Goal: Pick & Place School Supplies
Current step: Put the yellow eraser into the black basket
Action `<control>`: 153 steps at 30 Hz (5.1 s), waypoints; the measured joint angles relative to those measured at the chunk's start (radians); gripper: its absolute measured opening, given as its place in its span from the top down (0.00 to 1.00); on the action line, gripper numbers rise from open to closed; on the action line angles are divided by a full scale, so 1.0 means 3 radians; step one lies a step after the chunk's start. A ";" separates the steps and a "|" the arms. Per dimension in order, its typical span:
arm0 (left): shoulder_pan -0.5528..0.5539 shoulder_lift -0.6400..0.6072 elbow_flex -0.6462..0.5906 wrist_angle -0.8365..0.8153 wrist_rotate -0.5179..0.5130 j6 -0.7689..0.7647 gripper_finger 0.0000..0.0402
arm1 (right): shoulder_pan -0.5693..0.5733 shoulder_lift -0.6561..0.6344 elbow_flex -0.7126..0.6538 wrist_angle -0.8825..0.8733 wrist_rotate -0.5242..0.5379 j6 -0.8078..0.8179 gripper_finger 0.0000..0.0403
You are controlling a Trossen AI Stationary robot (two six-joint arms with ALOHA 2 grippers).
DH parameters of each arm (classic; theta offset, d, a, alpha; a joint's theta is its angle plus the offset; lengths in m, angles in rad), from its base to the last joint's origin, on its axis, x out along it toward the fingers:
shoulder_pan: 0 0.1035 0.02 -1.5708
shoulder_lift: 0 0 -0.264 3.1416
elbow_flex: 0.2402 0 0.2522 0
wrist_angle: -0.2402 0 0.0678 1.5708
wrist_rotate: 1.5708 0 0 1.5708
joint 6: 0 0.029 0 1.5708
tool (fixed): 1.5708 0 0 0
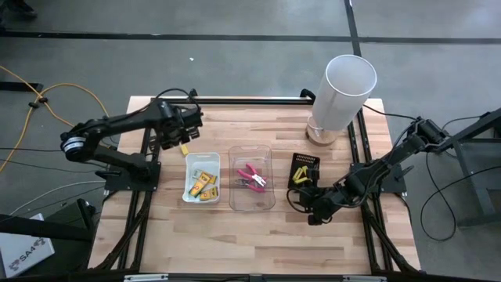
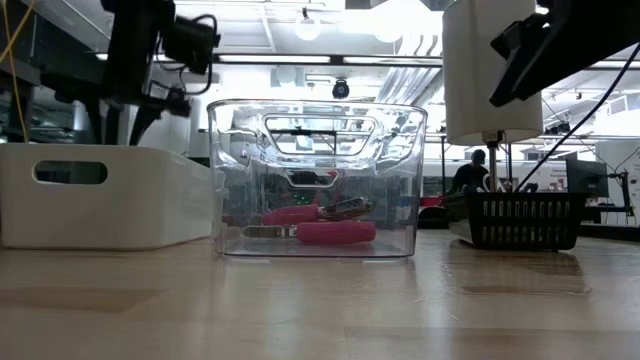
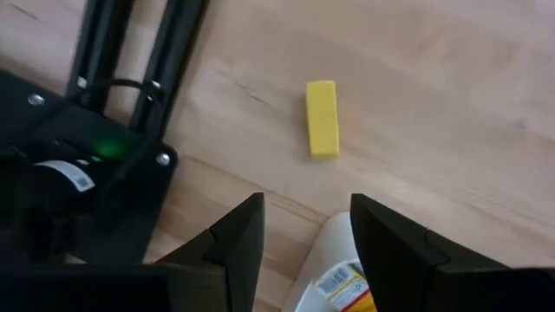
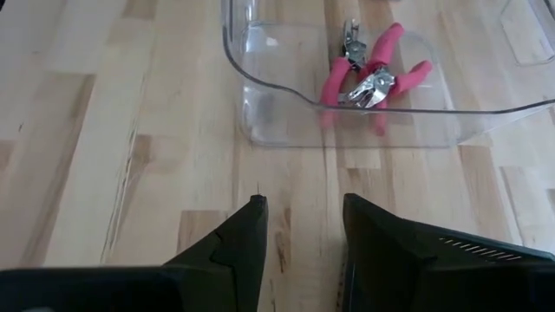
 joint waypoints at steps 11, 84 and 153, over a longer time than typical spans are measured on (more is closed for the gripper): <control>0.0351 0.0001 -0.0570 0.0689 0.0173 0.0132 0.59 | 0.0000 0.0000 0.0000 0.0000 -0.0063 0.0004 0.64; 0.0408 0.0606 -0.1132 0.1884 -0.0045 0.0253 0.79 | 0.0000 0.0000 0.0000 0.0001 -0.0173 0.0100 0.64; -0.1128 0.0148 -0.1127 0.6277 0.0966 0.2209 0.79 | -0.0168 -0.0001 0.0000 0.0160 0.0366 -0.0021 0.64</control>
